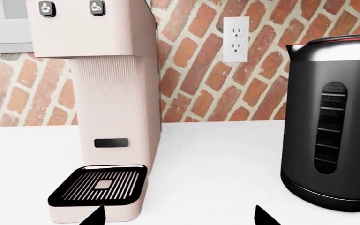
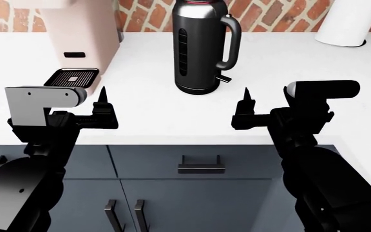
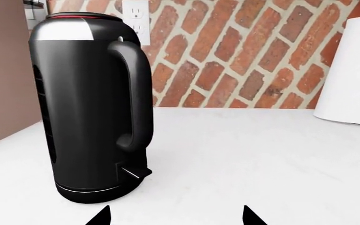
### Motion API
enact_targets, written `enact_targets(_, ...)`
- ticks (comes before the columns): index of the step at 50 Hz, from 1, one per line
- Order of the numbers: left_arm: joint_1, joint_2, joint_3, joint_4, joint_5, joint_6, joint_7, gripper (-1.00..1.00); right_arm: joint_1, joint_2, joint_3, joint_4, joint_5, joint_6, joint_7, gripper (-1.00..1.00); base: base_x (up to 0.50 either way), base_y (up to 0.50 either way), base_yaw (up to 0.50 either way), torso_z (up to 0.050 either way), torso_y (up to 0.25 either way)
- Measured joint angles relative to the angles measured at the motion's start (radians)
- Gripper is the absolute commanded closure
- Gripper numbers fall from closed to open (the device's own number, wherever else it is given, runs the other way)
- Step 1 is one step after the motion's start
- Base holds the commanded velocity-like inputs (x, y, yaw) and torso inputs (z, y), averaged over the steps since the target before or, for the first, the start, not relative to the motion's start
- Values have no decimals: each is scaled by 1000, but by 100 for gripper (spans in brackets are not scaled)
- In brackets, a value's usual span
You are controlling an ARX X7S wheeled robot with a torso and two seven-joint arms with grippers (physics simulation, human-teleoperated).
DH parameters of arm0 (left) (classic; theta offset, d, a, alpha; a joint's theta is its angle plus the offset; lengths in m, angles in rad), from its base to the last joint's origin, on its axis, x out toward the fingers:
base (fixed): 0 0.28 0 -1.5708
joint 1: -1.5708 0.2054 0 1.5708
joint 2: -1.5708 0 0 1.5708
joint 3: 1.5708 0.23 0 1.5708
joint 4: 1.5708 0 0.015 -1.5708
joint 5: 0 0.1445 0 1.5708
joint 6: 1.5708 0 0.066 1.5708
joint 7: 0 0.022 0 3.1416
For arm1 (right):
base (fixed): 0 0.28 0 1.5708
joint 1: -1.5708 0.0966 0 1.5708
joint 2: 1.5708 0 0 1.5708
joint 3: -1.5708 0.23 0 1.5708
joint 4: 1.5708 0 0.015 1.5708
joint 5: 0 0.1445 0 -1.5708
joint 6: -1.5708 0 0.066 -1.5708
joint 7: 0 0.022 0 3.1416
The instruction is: Press down the lever to turn on the electric kettle.
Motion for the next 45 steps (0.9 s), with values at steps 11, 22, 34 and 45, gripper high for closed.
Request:
enact_targets(11,4,-3,0,2,-5,0,-3,-100,-2,3,-1,-1,8,0,4,-100,264,-32,0,0,0)
enact_targets(22,4,-5,2,-4,-7,5,-6,-100,-3,6,-2,-1,14,-1,8,-100,263,-32,0,0,0)
enact_targets(34,2,-7,6,-11,-9,9,-10,-100,-3,8,-3,1,21,-4,13,-100,201,-23,0,0,1)
enact_targets(45,5,-10,6,-12,-13,12,-13,-100,-7,8,4,-3,27,-11,22,-100,0,0,0,0,0)
